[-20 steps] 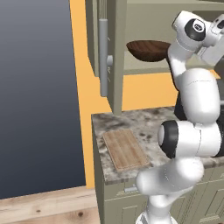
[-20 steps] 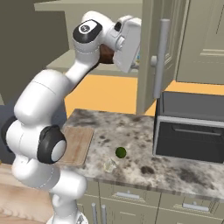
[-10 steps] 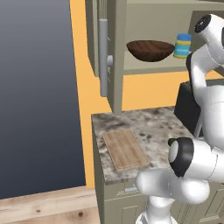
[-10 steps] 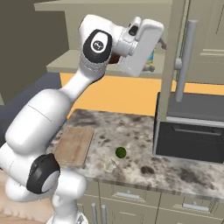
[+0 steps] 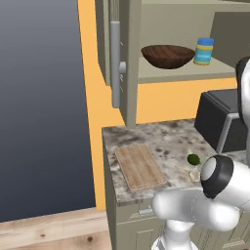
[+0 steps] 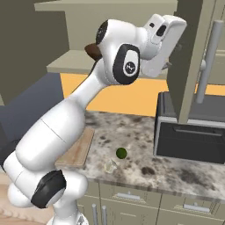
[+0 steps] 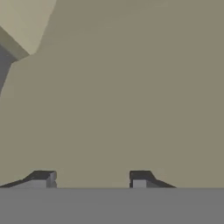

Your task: Open the cabinet. Place the bowl and condiment on the counter. Then place the lime and garlic on the cutting board.

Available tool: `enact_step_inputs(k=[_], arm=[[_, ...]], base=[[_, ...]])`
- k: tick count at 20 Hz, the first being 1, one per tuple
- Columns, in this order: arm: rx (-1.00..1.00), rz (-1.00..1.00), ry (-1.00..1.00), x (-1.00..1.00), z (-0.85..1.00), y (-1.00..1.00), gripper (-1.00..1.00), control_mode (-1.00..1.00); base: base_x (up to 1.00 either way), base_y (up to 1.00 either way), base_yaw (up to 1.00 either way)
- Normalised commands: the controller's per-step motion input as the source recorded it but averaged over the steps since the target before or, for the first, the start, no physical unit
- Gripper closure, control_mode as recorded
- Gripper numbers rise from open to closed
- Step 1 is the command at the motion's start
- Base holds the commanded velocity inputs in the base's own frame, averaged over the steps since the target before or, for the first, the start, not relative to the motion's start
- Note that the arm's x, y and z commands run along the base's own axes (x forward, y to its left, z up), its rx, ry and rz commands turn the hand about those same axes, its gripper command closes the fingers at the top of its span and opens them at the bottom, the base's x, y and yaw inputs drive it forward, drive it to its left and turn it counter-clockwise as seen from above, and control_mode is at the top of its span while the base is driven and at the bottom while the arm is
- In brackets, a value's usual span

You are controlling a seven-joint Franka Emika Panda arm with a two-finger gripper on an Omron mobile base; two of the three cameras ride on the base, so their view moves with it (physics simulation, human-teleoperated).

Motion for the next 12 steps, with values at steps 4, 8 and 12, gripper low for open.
enact_step_inputs(k=[4, 8, 12], arm=[[0.0, 0.23, 0.0, 0.74, -0.02, -0.56, -1.0, -1.0], [0.0, 0.12, 0.0, 0.5, -0.12, -0.61, -1.0, -1.0], [0.0, 0.02, 0.0, 0.24, -0.05, -0.04, -1.0, -1.0]], base=[[0.0, 0.0, 0.0], [0.0, 0.0, 0.0], [0.0, 0.0, 0.0]])
